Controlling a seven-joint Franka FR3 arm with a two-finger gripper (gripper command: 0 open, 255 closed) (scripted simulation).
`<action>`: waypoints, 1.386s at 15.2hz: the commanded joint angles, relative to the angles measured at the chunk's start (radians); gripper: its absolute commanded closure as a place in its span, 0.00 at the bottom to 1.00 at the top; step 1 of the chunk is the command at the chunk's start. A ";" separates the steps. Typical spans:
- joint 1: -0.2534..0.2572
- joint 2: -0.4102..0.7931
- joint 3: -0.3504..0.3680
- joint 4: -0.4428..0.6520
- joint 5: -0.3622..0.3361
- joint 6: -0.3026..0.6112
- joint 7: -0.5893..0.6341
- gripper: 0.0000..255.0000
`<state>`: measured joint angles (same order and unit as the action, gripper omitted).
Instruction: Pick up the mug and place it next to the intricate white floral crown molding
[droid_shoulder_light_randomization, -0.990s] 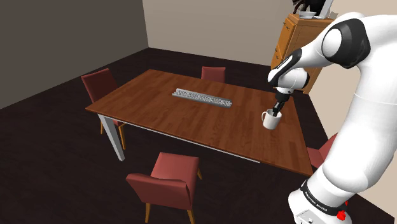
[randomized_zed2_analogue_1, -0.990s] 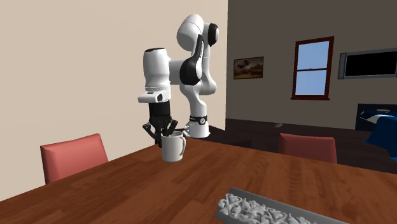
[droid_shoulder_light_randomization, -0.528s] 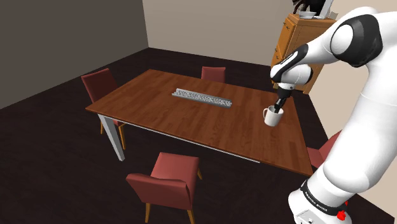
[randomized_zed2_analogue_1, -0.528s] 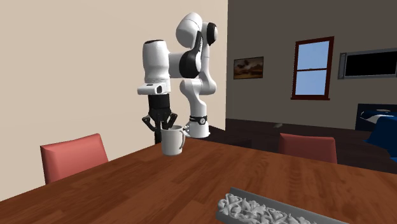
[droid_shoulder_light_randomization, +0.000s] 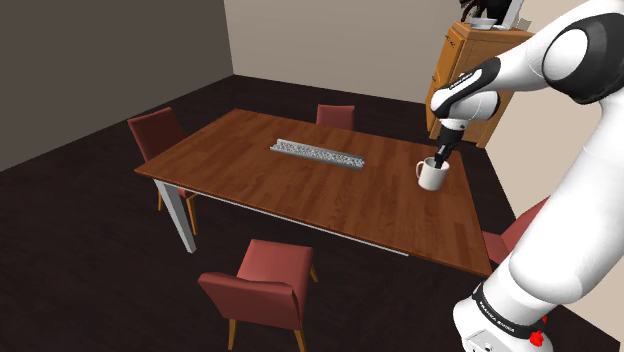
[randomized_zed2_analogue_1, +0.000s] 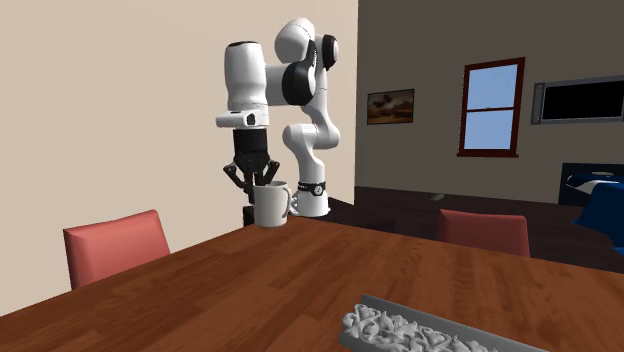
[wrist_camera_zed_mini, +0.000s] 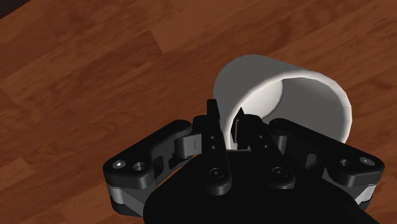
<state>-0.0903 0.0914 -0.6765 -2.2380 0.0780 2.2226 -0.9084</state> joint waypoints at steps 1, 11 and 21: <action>0.001 -0.017 -0.003 0.013 -0.015 -0.026 0.009 1.00; 0.009 -0.106 -0.003 0.074 -0.082 -0.155 0.059 1.00; 0.035 -0.149 0.029 0.143 -0.105 -0.259 0.128 1.00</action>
<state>-0.0638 -0.0586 -0.6573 -2.0979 -0.0294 1.9667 -0.7978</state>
